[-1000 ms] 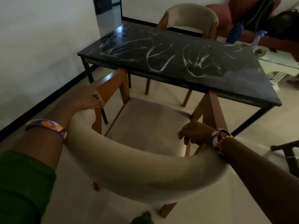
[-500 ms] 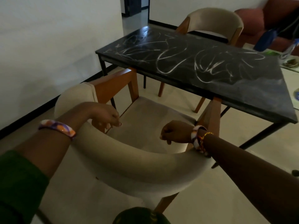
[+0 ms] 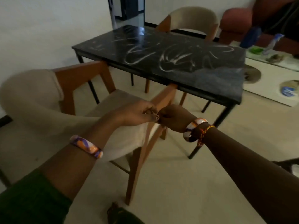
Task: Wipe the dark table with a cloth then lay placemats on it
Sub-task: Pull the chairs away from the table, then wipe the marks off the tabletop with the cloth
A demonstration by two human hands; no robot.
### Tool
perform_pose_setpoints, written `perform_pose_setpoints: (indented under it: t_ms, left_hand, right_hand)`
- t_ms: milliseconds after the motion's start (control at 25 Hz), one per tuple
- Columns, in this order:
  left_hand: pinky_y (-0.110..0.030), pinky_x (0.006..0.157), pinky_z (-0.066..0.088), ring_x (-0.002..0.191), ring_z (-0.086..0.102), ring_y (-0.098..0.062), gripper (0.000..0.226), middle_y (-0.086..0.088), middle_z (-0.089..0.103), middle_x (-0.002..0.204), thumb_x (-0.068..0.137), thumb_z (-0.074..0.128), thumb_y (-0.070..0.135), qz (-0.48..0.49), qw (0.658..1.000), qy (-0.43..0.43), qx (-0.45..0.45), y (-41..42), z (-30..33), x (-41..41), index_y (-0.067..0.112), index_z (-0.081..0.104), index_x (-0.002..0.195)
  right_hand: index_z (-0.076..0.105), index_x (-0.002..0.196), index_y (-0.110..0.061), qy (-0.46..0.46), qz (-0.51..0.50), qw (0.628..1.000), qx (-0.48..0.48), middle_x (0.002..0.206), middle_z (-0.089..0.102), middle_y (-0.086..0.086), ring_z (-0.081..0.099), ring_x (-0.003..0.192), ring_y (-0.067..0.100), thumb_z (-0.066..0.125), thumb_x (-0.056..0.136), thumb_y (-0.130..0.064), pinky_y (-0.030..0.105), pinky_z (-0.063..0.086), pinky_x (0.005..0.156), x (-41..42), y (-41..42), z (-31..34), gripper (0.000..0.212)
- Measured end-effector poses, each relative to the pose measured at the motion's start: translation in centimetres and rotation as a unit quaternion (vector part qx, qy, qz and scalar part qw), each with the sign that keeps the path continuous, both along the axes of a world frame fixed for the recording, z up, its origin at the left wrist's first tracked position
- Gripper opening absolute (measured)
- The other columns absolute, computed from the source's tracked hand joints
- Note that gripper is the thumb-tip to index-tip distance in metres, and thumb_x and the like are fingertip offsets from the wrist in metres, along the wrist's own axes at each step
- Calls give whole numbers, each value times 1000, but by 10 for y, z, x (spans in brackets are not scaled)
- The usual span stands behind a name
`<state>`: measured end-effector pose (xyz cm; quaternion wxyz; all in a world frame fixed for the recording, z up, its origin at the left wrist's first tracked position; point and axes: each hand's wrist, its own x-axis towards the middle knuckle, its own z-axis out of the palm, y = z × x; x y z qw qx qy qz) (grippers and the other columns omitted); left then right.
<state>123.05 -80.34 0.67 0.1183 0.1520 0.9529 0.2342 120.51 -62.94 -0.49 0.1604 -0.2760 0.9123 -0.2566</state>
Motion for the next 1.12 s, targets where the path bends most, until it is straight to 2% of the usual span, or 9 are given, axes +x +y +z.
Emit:
perform_pose_setpoints:
  t_ms: [80,160,280,360,520,680,840,1000,1120]
  left_hand:
    - [-27,83,50,89,60,-6,19,15,59,92,87,59,32,6,998,-52,27,55,-23,0,28,62,105]
    - [-34,90,51,96,62,-14,18,3,64,100,88,60,22,-5,988,-141,55,108,-47,1,19,63,105]
    - [-37,89,50,93,63,-20,11,-6,67,96,90,57,22,-88,976,-198,29,184,-79,-9,15,63,97]
    - [-31,84,47,95,61,-21,20,-8,66,104,91,55,23,-123,971,-207,-7,232,-100,-21,11,63,104]
    - [-28,89,43,109,56,-21,28,-6,60,119,91,54,29,-176,951,-237,-91,327,-151,-56,12,62,111]
    - [-30,93,39,119,49,-29,40,-14,53,130,95,46,32,-276,893,-278,-222,430,-199,-78,2,56,119]
    - [-34,92,41,115,52,-31,42,-16,55,126,94,46,30,-351,836,-333,-259,535,-226,-89,-3,57,118]
    - [-34,81,46,100,59,-29,41,-18,62,114,92,49,33,-352,835,-342,-249,641,-239,-114,-4,63,106]
    - [-34,80,49,99,62,-31,40,-18,65,108,91,50,32,-308,861,-338,-222,724,-242,-139,-3,64,104]
  right_hand:
    - [71,97,-8,-21,-21,999,28,82,66,2,57,67,9,54,94,-18,7,38,58,12,52,-13,20]
    - [70,100,-10,-49,-38,996,59,88,70,4,62,75,13,55,93,-19,15,44,65,19,100,-31,19]
    - [71,100,-12,-84,-71,990,87,90,71,6,63,79,16,56,91,-18,22,46,72,24,170,-61,19]
    - [71,102,-10,-98,-88,986,104,96,71,9,62,84,19,55,91,-18,22,44,74,22,215,-81,21]
    - [71,104,-11,-149,-155,970,111,101,70,10,64,97,23,53,92,-18,24,46,81,7,317,-116,22]
    - [69,108,-13,-216,-217,943,130,106,68,6,63,99,21,50,94,-19,26,47,83,-8,434,-136,23]
    - [64,114,-11,-252,-293,914,124,113,65,6,61,104,18,49,96,-17,22,45,85,-5,547,-148,24]
    - [68,107,-8,-271,-361,883,127,103,69,9,61,85,14,50,95,-16,19,41,72,0,653,-154,22]
    - [71,99,-9,-262,-386,877,116,96,71,10,64,87,19,52,92,-14,24,45,73,-15,739,-167,21]
